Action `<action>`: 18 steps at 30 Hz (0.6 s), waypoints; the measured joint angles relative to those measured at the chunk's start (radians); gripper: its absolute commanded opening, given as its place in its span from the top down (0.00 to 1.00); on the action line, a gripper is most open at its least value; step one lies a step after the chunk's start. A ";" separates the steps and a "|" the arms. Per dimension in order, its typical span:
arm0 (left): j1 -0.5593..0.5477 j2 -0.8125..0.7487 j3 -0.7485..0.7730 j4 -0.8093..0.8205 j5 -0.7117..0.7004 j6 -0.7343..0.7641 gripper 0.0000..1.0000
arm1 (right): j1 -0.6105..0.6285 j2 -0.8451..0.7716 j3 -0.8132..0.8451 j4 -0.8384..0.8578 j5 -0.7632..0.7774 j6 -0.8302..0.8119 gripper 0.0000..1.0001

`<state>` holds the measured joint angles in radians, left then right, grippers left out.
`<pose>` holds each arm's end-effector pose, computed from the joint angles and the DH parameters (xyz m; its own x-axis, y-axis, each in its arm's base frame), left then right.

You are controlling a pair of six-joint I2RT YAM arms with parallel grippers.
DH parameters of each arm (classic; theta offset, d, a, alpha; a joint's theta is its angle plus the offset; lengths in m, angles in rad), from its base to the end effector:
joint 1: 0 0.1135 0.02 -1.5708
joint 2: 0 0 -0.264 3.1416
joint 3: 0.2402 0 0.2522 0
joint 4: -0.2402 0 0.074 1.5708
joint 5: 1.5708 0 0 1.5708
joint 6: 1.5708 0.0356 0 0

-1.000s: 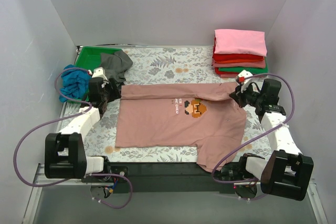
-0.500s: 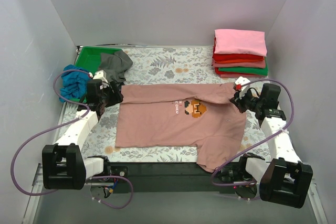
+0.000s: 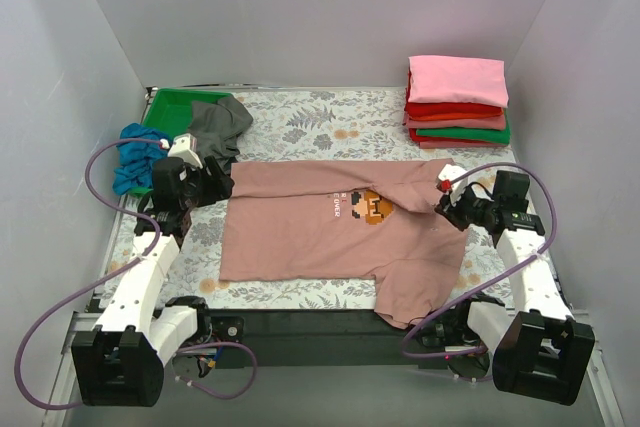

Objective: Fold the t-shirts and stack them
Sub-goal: Fold the tshirt

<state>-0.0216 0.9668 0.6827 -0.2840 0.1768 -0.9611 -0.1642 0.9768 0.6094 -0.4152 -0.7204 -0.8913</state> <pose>0.2138 -0.0109 0.2611 -0.4470 -0.7976 -0.4051 -0.3439 0.5713 -0.7452 0.1951 -0.0085 0.2292 -0.1737 -0.5638 -0.8074 -0.7539 0.6036 -0.2593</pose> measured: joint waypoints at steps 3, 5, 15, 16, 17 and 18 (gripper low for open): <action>0.000 -0.021 -0.010 -0.008 0.009 0.000 0.43 | 0.000 -0.005 0.000 -0.048 0.029 -0.052 0.63; 0.000 -0.034 -0.020 -0.008 0.017 -0.001 0.43 | 0.000 -0.014 0.001 -0.075 0.057 -0.076 0.50; 0.000 -0.070 -0.054 -0.007 0.047 -0.004 0.43 | 0.068 0.286 0.272 -0.129 0.010 0.063 0.30; 0.000 -0.070 -0.054 -0.007 0.048 -0.004 0.43 | 0.092 0.356 0.304 -0.126 0.010 0.093 0.29; 0.000 -0.070 -0.054 -0.007 0.049 -0.004 0.43 | 0.114 0.420 0.332 -0.125 0.011 0.122 0.28; 0.000 -0.070 -0.054 -0.007 0.050 -0.004 0.43 | 0.132 0.482 0.359 -0.124 0.014 0.147 0.28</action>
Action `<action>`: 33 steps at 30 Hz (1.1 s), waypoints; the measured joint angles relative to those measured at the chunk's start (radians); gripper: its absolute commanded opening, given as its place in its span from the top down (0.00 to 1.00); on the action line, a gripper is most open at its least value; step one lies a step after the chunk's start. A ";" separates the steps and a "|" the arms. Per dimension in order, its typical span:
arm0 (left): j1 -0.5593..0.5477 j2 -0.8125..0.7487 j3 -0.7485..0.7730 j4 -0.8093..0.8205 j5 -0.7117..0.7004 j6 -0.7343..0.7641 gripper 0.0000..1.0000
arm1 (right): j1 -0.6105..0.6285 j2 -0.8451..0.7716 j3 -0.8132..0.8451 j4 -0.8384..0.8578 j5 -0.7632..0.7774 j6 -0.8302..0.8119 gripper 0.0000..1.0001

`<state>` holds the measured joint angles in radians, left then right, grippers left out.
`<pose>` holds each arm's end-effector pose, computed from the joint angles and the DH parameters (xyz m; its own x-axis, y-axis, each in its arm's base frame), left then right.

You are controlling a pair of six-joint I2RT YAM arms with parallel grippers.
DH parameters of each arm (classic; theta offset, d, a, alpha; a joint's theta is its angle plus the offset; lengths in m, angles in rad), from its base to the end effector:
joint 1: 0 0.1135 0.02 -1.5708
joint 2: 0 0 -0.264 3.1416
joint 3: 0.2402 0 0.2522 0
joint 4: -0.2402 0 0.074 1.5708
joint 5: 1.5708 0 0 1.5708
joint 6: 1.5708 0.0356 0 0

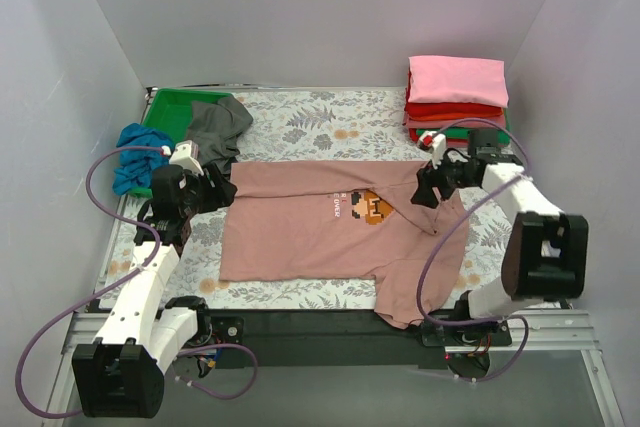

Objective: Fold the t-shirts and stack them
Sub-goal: Fold the tshirt

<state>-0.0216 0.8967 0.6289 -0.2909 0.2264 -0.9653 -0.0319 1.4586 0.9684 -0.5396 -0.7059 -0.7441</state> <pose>0.1993 -0.0123 0.2552 -0.4754 -0.7911 -0.3848 -0.3154 0.5616 -0.7649 0.2875 0.0139 0.2268 -0.4206 -0.5023 -0.7555 -0.8081 0.5860 0.0603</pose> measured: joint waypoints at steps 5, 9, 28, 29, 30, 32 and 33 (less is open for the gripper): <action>0.000 0.000 0.000 0.004 0.008 0.000 0.43 | 0.036 0.223 0.113 -0.004 0.041 0.093 0.30; 0.000 0.000 0.000 0.007 0.018 0.000 0.43 | 0.054 0.303 0.187 -0.005 0.095 0.137 0.31; 0.000 0.000 0.000 0.014 0.026 0.000 0.43 | 0.111 0.430 0.263 -0.005 0.182 0.185 0.92; 0.000 0.000 0.000 0.014 0.026 0.000 0.43 | 0.112 0.429 0.263 -0.006 0.181 0.190 0.99; 0.000 0.000 0.000 0.014 0.026 0.000 0.43 | 0.113 0.429 0.263 -0.006 0.180 0.184 0.99; 0.000 0.000 0.000 0.014 0.026 0.000 0.43 | 0.114 0.423 0.260 -0.008 0.179 0.183 0.99; 0.000 0.000 0.000 0.014 0.026 0.000 0.43 | 0.116 0.414 0.257 -0.010 0.179 0.182 0.99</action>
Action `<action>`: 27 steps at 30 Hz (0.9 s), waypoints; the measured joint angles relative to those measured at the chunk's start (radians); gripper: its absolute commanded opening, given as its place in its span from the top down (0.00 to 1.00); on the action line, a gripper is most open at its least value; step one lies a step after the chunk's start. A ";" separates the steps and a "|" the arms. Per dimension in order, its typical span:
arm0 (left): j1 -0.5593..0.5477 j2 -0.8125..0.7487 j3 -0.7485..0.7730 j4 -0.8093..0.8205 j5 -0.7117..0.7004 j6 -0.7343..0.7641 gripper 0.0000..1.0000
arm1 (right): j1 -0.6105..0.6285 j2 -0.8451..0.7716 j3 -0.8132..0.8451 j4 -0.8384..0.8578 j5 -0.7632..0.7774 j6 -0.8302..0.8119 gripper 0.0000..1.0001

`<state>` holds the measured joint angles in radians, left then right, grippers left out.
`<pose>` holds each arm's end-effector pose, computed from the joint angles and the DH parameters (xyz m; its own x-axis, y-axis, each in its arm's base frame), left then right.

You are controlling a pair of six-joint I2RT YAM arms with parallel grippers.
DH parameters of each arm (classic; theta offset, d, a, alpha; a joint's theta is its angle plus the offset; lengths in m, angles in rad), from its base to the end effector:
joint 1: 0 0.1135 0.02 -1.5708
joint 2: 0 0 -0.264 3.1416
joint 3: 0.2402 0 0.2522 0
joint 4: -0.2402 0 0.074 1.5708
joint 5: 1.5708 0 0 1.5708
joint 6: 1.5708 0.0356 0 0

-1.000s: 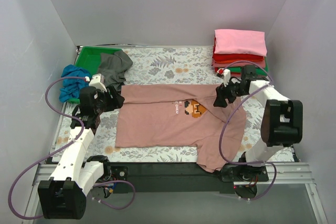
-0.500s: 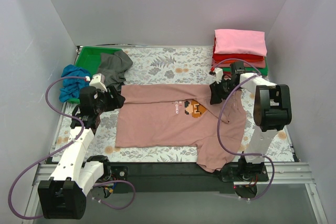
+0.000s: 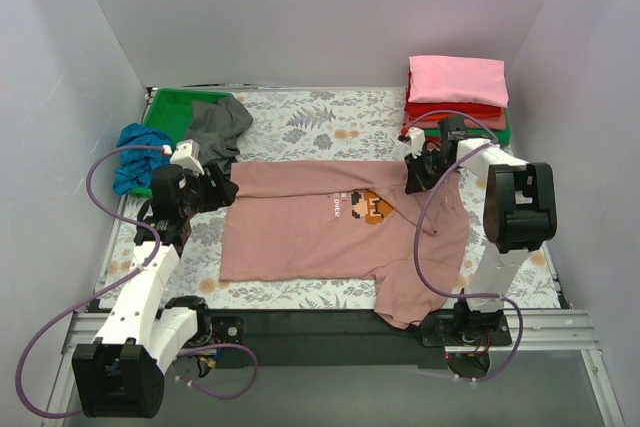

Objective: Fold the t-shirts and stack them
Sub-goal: Fold the tshirt

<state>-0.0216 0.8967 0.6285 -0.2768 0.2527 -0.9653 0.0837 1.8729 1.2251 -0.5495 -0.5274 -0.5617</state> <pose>0.1998 -0.0132 0.2565 -0.4879 -0.7857 -0.3801 -0.2926 0.5576 -0.7769 0.3655 0.0486 0.1680 -0.6493 -0.5163 -0.5584 -0.7102 0.6743 0.2022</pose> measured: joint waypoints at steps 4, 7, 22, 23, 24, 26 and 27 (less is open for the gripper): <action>0.000 0.000 0.000 0.000 0.000 0.000 0.43 | 0.011 -0.094 -0.049 -0.005 -0.018 -0.022 0.99; 0.000 0.000 0.000 0.000 0.001 0.000 0.43 | 0.040 -0.180 -0.089 -0.014 -0.040 -0.059 0.99; 0.000 0.000 0.000 0.000 0.005 0.000 0.43 | 0.190 -0.294 -0.167 -0.245 -0.051 -0.340 0.71; 0.000 0.000 0.000 0.000 0.006 0.000 0.43 | 0.174 -0.295 -0.145 -0.253 -0.053 -0.333 0.70; 0.000 0.000 0.000 0.000 0.008 -0.001 0.43 | 0.149 -0.293 -0.115 -0.259 -0.055 -0.322 0.70; 0.000 0.000 -0.001 0.000 0.013 -0.001 0.43 | 0.072 -0.277 -0.037 -0.253 -0.071 -0.281 0.67; 0.000 0.000 -0.002 0.004 0.017 -0.004 0.43 | 0.025 -0.259 0.008 -0.246 -0.083 -0.256 0.66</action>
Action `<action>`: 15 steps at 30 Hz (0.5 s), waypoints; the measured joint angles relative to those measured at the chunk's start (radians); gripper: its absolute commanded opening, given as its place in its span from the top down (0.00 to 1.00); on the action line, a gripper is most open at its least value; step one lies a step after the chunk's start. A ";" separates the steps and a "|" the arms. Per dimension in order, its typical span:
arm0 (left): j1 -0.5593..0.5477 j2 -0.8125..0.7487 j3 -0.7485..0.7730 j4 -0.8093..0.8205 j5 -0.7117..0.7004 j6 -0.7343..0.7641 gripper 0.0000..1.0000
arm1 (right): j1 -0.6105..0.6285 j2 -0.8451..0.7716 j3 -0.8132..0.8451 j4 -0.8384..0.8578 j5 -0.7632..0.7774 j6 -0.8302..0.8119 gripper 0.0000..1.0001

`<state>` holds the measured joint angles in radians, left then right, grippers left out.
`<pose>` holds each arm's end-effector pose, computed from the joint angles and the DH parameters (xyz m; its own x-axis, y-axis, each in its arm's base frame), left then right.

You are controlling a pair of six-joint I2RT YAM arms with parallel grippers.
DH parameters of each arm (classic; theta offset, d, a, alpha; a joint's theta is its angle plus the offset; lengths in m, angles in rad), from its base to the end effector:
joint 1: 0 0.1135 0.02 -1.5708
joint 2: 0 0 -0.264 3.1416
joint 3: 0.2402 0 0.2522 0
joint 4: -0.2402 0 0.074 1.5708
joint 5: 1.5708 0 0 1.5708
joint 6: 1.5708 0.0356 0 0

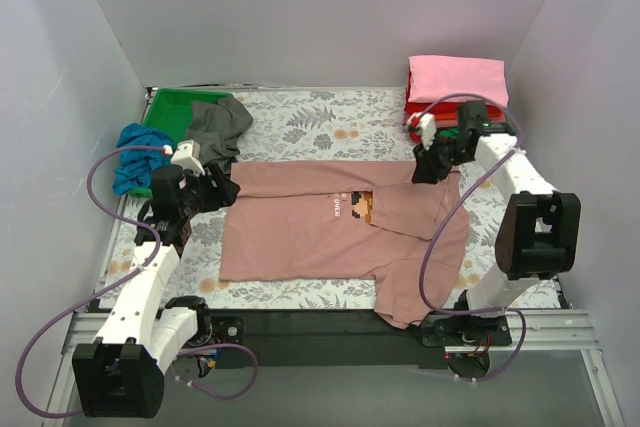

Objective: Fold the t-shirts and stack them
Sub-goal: Fold the tshirt

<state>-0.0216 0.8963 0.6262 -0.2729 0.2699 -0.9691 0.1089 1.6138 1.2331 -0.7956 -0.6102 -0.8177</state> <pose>0.1997 -0.0138 0.2562 -0.4977 -0.7840 -0.3711 -0.2849 0.5518 -0.7838 0.3166 0.0551 0.2467 -0.4029 -0.6455 -0.6488 -0.8802 0.4676 0.0814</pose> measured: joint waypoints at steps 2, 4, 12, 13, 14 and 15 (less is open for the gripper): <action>0.000 0.000 -0.008 0.013 0.006 -0.008 0.43 | -0.092 0.044 0.070 0.041 -0.023 0.046 0.65; 0.000 0.010 -0.015 0.021 0.008 -0.028 0.44 | -0.171 0.083 0.098 0.086 -0.029 0.093 0.64; 0.000 0.252 -0.010 0.048 0.045 -0.125 0.51 | -0.262 0.135 0.058 0.229 0.024 0.303 0.60; 0.000 0.276 -0.010 0.046 0.048 -0.129 0.52 | -0.266 0.140 0.058 0.253 0.036 0.329 0.60; 0.000 0.290 -0.010 0.043 0.050 -0.132 0.52 | -0.272 0.146 0.058 0.276 0.046 0.352 0.60; 0.000 0.297 -0.009 0.040 0.052 -0.132 0.51 | -0.280 0.157 0.058 0.298 0.059 0.374 0.59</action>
<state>-0.0219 1.1931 0.6170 -0.2325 0.3222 -1.1015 -0.1711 1.7706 1.2915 -0.4980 -0.5514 -0.4438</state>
